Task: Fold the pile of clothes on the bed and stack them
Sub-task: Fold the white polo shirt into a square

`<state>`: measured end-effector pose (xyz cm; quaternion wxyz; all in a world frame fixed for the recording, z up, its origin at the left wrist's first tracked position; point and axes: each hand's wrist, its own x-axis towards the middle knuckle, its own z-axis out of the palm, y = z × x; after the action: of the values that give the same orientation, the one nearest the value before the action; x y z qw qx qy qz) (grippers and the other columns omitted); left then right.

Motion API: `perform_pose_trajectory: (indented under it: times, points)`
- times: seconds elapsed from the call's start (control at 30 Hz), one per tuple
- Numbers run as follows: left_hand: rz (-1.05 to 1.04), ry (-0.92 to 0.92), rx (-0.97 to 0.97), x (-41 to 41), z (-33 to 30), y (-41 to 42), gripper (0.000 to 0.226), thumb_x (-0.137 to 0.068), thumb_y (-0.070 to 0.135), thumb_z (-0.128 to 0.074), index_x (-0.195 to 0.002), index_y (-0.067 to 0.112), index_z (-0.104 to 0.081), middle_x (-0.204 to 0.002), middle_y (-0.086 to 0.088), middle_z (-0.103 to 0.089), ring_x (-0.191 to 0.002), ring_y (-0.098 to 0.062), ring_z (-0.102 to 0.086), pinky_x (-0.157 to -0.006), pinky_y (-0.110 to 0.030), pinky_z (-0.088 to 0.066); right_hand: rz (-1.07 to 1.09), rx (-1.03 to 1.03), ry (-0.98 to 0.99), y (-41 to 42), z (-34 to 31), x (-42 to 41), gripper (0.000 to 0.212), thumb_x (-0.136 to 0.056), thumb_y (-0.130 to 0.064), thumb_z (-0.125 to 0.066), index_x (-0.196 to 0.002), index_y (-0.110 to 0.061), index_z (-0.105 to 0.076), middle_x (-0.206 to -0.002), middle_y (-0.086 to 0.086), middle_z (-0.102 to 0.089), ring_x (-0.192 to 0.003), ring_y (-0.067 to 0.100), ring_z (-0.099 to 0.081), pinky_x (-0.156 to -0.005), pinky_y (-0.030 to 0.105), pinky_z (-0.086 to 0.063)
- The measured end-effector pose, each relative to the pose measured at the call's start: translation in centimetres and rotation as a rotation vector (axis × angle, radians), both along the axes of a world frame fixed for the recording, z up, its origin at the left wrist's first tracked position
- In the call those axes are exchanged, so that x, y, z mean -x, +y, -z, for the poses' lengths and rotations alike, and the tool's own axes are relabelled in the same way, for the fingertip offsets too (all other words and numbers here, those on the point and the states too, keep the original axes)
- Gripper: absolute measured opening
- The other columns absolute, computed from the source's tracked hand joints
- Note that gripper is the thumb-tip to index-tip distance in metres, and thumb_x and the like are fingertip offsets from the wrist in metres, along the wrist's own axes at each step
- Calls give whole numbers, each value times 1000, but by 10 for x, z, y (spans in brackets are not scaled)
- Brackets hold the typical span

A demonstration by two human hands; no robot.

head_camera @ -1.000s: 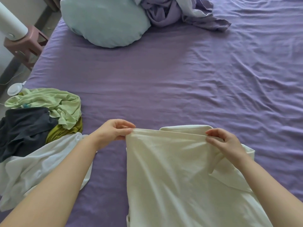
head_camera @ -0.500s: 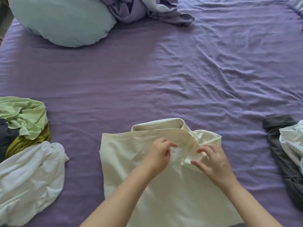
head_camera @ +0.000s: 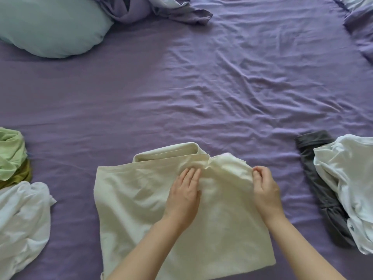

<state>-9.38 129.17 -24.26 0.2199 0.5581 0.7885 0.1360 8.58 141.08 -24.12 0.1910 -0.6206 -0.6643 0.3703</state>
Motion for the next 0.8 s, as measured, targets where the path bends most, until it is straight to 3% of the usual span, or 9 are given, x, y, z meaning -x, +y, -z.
perform_pose_trajectory:
  times: [0.07, 0.13, 0.17, 0.23, 0.3, 0.37, 0.43, 0.67, 0.8]
  points:
    - [27, 50, -124, -9, 1, 3, 43, -75, 3, -75, -117, 7, -67, -123, -15, -63, -121, -34, -56, -97, -45, -49, 73, 80, -30, 7, 6, 2, 23, -100, -29, -44, -108, -12, -58, -98, 9, -66, -93, 34, -59, -70, 34, -35]
    - [116, 131, -177, -18, 8, 6, 31, -61, 0, -83, -87, 11, -73, -103, -11, -69, -109, -34, -63, -87, -48, -53, 2, 147, -114, 9, 11, 6, 35, -94, -41, -52, -118, -16, -54, -108, 6, -66, -102, 31, -59, -76, 37, -41]
    - [162, 166, -137, -22, 12, 9, 29, -64, 4, -82, -89, 14, -72, -109, -10, -68, -114, -33, -61, -92, -51, -50, -48, 143, -155, 8, 13, 8, 38, -91, -40, -58, -121, -16, -53, -112, 4, -64, -104, 29, -58, -79, 39, -44]
    - [210, 183, 51, -28, 17, 16, 38, -87, 23, -63, -125, 23, -60, -145, -8, -46, -140, -32, -33, -112, -58, -19, -50, 84, -160, 8, 18, 9, 33, -92, -27, -59, -122, -15, -54, -114, 7, -64, -104, 31, -58, -77, 38, -43]
    - [223, 194, 222, -23, 28, 23, 55, -99, 42, -33, -151, 32, -19, -161, 1, 3, -147, -27, 13, -109, -57, 20, 39, 61, -130, 11, 20, 7, 28, -94, -19, -54, -121, -12, -56, -110, 10, -66, -102, 33, -58, -75, 36, -39]
    - [250, 231, 320, -20, 37, 28, 62, -98, 52, -21, -151, 36, 6, -151, 7, 29, -136, -21, 38, -105, -58, 26, 72, 80, -134, 12, 20, 1, 33, -94, -17, -55, -125, -8, -53, -109, 11, -64, -104, 32, -57, -80, 35, -39]
    - [262, 243, 363, -20, 42, 29, 65, -96, 57, -16, -148, 36, 16, -145, 6, 37, -128, -19, 45, -106, -60, 25, 34, 104, -154, 5, 17, -5, 40, -91, -22, -60, -127, -6, -50, -111, 12, -63, -105, 31, -57, -83, 36, -41]
    - [241, 183, 502, -22, 21, 41, 67, -98, 51, -26, -151, 34, 12, -157, 2, 26, -144, -23, 27, -109, -64, 15, -254, 207, -347, -52, 7, -25, 65, -88, -28, -64, -144, -16, -32, -137, 6, -52, -116, 30, -55, -77, 35, -42]
    - [2, -34, 359, -31, -12, 34, 53, -99, 33, -38, -150, 26, -23, -160, -2, -13, -147, -22, -7, -117, -45, -7, -115, 390, -6, -47, -14, -21, 78, -84, -13, -68, -147, -23, -25, -128, -4, -58, -112, 19, -57, -87, 29, -41]
